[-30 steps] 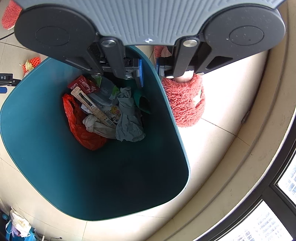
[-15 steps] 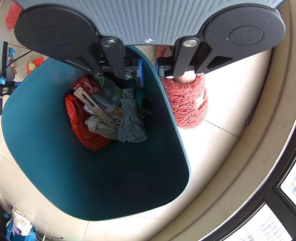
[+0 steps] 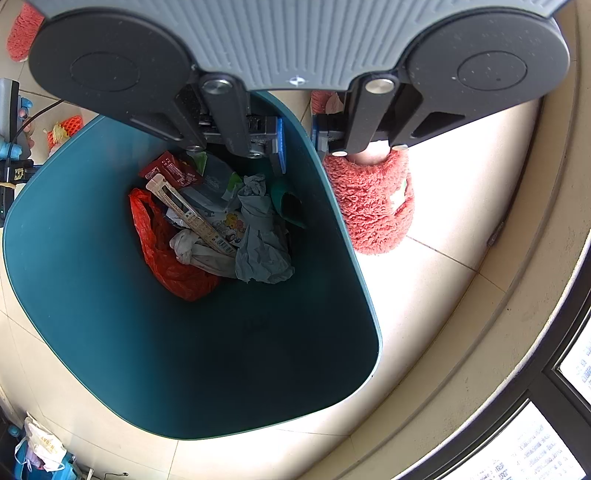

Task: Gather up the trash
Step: 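Lift the cabbage into the teal bin and open the right tool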

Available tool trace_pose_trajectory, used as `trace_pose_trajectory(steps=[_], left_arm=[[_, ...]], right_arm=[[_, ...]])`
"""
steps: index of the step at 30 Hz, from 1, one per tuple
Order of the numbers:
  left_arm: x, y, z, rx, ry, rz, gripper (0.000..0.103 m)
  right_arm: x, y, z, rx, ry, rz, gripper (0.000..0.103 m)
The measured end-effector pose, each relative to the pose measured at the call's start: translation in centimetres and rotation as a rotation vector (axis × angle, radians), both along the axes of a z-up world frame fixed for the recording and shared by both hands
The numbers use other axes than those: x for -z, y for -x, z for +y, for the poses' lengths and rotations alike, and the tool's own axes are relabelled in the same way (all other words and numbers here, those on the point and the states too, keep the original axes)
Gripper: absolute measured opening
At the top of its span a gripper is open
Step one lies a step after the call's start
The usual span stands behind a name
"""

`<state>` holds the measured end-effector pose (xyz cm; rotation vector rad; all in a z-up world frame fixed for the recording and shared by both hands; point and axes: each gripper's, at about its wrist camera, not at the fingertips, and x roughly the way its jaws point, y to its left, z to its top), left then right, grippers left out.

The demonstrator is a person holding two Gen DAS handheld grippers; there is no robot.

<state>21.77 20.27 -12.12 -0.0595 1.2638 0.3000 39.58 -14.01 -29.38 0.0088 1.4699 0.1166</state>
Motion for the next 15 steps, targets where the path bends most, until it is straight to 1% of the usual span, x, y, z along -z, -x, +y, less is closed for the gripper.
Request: trace_pose_trajectory(steps=[3,4,6,9,12,15], left_arm=[[0.0,0.0,0.0,0.000,-0.003,0.000,0.012],[0.0,0.0,-0.1,0.001,-0.004,-0.001,0.012],[-0.1,0.0,0.0,-0.001,-0.001,-0.001,0.012],[-0.1,0.0,0.0,-0.002,0.001,-0.003,0.012],[-0.1,0.1,0.0,0.000,-0.006,-0.006,0.012],[-0.1,0.1,-0.1,0.002,-0.011,-0.008,0.012]], right_arm=[[-1.7,0.3,-0.4,-0.025,-0.008,-0.016,0.080],[-2.3,0.3,-0.5,-0.036,-0.010,-0.023,0.078],[-4.1,0.5,-1.0,-0.058,-0.026,-0.040,0.078],[-6.8,1.0,-1.4,-0.113,-0.009,-0.078,0.077],[-9.1,1.5,-2.0,-0.131,-0.006,-0.098,0.075],[-11.7,1.4,-2.6,-0.144,-0.036,-0.134,0.075]])
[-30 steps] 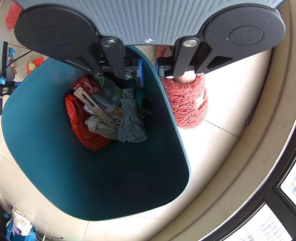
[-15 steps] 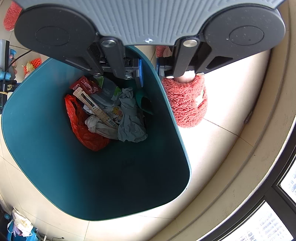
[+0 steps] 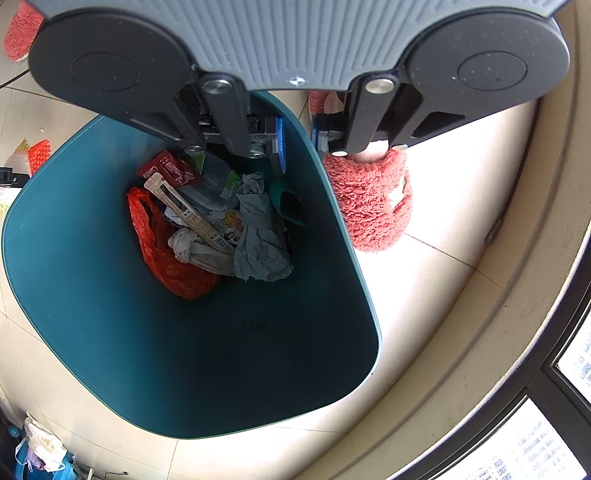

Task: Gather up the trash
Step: 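Lift the cabbage into the teal bin and open the right tool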

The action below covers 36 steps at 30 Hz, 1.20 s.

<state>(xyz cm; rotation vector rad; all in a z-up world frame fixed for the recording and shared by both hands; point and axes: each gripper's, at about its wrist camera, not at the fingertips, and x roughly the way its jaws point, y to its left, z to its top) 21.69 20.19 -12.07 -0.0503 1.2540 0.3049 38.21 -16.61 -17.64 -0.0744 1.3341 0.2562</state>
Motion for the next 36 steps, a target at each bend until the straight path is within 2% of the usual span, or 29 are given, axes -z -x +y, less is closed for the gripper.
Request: trace_pose_trajectory(steps=[2,5,6,8,10,12,16,20,22,25,30,32,34,36], left_arm=[[0.0,0.0,0.0,-0.001,0.000,-0.001,0.012],[0.0,0.0,-0.1,0.002,-0.008,-0.003,0.012],[0.1,0.0,-0.2,0.004,-0.011,-0.003,0.012],[0.1,0.0,-0.2,0.005,-0.012,-0.005,0.012],[0.1,0.0,-0.2,0.004,-0.010,-0.004,0.012],[0.1,0.0,-0.2,0.004,-0.009,-0.004,0.012],[0.1,0.0,0.1,0.001,0.004,-0.005,0.012],[0.0,0.0,0.1,0.002,0.005,-0.006,0.012],[0.0,0.0,0.1,0.002,0.008,-0.007,0.012],[-0.1,0.0,0.2,0.003,0.011,-0.009,0.012],[-0.1,0.1,0.1,0.005,0.013,-0.011,0.012],[-0.1,0.1,0.2,0.007,0.015,-0.012,0.012],[-0.1,0.0,0.2,0.007,0.018,-0.013,0.012],[-0.1,0.0,0.2,0.008,0.020,-0.014,0.012]], right_arm=[[-0.6,-0.3,-0.1,-0.022,0.011,0.009,0.075],[1.0,1.1,0.6,-0.083,0.110,0.077,0.075],[1.1,1.3,0.5,-0.073,0.086,0.084,0.075],[0.2,0.8,-0.6,-0.004,-0.036,0.083,0.075],[-1.3,0.2,-0.8,0.024,-0.057,0.077,0.075],[-3.8,0.1,-0.5,0.003,-0.096,0.046,0.075],[-12.3,-0.2,2.5,-0.076,-0.214,-0.066,0.075],[-19.9,0.1,6.5,-0.181,-0.282,-0.175,0.075],[-23.1,0.2,8.3,-0.229,-0.321,-0.206,0.075],[-25.4,0.7,11.6,-0.302,-0.348,-0.235,0.075],[-26.1,1.3,16.5,-0.389,-0.345,-0.249,0.075],[-24.7,1.3,18.8,-0.397,-0.335,-0.244,0.075],[-22.0,0.5,20.7,-0.390,-0.319,-0.218,0.075],[-21.1,0.8,22.4,-0.389,-0.301,-0.201,0.075]])
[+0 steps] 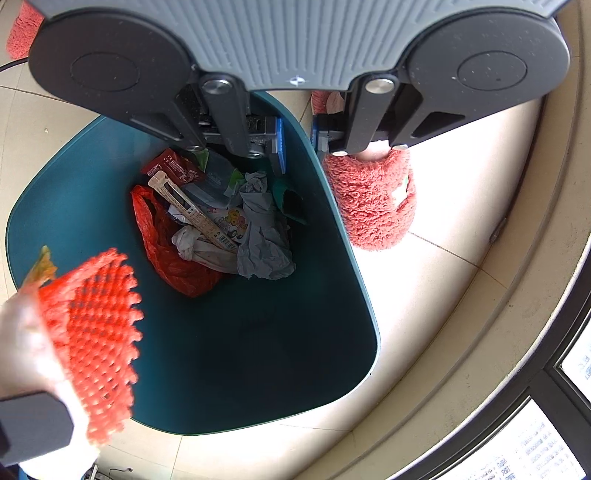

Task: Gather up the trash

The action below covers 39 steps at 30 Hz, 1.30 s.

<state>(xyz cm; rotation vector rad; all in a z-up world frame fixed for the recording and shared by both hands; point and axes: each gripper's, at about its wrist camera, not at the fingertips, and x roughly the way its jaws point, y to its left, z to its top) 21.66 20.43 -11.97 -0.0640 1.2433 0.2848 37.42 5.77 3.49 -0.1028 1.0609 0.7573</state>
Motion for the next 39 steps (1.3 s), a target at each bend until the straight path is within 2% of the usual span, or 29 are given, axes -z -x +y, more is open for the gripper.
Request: trace_pose_trajectory(steps=[5,12,19,25,33,39], left_arm=[[-0.1,0.0,0.1,0.001,0.008,-0.004,0.012],[-0.2,0.2,0.5,0.001,0.024,-0.011,0.012],[-0.1,0.2,0.5,0.010,0.028,-0.015,0.013],[-0.1,0.3,0.6,0.011,0.031,-0.018,0.013],[-0.2,0.6,0.7,0.004,0.037,-0.032,0.014],[-1.2,1.7,0.5,-0.002,0.017,-0.066,0.015]], right_arm=[[2.5,0.5,1.8,0.006,0.056,0.046,0.075],[8.1,0.4,5.0,0.028,0.173,0.117,0.075],[11.4,0.6,7.8,0.018,0.276,0.152,0.078],[11.1,0.8,7.6,0.021,0.270,0.148,0.079],[7.1,2.5,5.0,0.020,0.169,0.108,0.080],[3.6,4.3,1.7,0.036,0.098,0.030,0.081]])
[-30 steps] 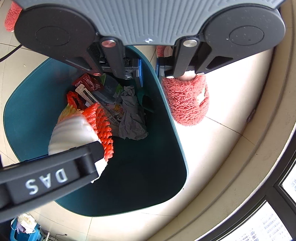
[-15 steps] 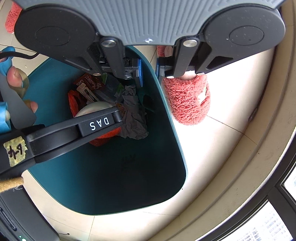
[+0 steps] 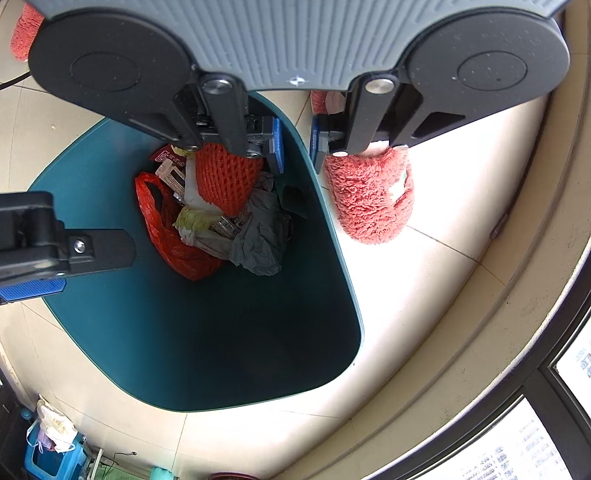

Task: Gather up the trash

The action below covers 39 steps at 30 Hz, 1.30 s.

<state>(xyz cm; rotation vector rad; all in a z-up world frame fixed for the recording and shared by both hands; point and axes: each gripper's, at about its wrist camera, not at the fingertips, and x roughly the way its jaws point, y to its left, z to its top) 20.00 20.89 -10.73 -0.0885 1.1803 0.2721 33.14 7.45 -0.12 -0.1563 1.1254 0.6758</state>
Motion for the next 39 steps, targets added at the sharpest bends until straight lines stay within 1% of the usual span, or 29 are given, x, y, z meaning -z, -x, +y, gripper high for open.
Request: trace_pose_trajectory(steps=[2,5,6,9,11,15,18,19,20,25,27,29,30,31,33,35,37,39], left_arm=[[-0.5,0.5,-0.1,-0.006,-0.007,-0.018,0.015],[-1.8,1.5,-0.3,-0.013,-0.029,-0.067,0.016],[-2.4,1.7,-0.4,-0.016,-0.039,-0.085,0.016],[-3.7,2.6,-0.9,-0.014,-0.063,-0.127,0.016],[-4.3,3.3,-1.1,-0.014,-0.068,-0.140,0.016],[-6.1,5.5,-1.8,-0.015,-0.082,-0.201,0.016],[-7.4,6.8,-2.2,-0.012,-0.084,-0.242,0.016],[-7.7,7.3,-2.3,-0.012,-0.085,-0.253,0.019],[-8.0,7.9,-2.4,-0.010,-0.086,-0.265,0.019],[-9.2,10.1,-3.2,-0.005,-0.098,-0.321,0.020],[-9.6,10.7,-3.7,0.010,-0.100,-0.344,0.030],[-10.1,11.6,-4.3,0.023,-0.106,-0.376,0.054],[-10.3,11.9,-4.6,0.028,-0.107,-0.395,0.059],[-10.5,12.2,-4.8,0.032,-0.107,-0.407,0.062],[-10.9,12.8,-5.2,0.043,-0.102,-0.437,0.064],[-11.2,13.3,-5.4,0.047,-0.093,-0.463,0.075],[-11.4,13.8,-5.5,0.043,-0.088,-0.492,0.075],[-11.6,14.2,-5.7,0.044,-0.083,-0.510,0.079]], right_arm=[[-0.9,0.4,-1.5,0.018,-0.020,-0.018,0.081],[-2.2,1.2,-3.5,0.038,-0.058,-0.045,0.081],[-2.0,1.5,-3.8,0.045,-0.070,-0.054,0.081],[-2.9,2.8,-5.5,0.052,-0.115,-0.080,0.082],[-3.4,3.8,-6.3,0.049,-0.136,-0.108,0.083],[-4.2,5.8,-7.6,0.048,-0.169,-0.162,0.085],[-4.4,7.3,-8.2,0.048,-0.177,-0.202,0.085],[-4.4,7.7,-8.4,0.048,-0.178,-0.211,0.086],[-4.6,8.4,-8.5,0.051,-0.178,-0.220,0.086],[-5.3,10.5,-9.5,0.065,-0.194,-0.254,0.087],[-5.8,11.4,-9.8,0.066,-0.195,-0.279,0.088],[-6.1,12.0,-10.0,0.073,-0.205,-0.294,0.090],[-6.2,12.3,-10.1,0.076,-0.208,-0.303,0.091],[-6.3,12.7,-10.2,0.084,-0.214,-0.310,0.091],[-6.4,13.1,-10.5,0.097,-0.230,-0.319,0.094],[-6.5,13.8,-10.8,0.113,-0.245,-0.340,0.098],[-6.4,14.5,-11.1,0.134,-0.270,-0.362,0.103],[-6.3,15.1,-11.2,0.147,-0.292,-0.374,0.103]])
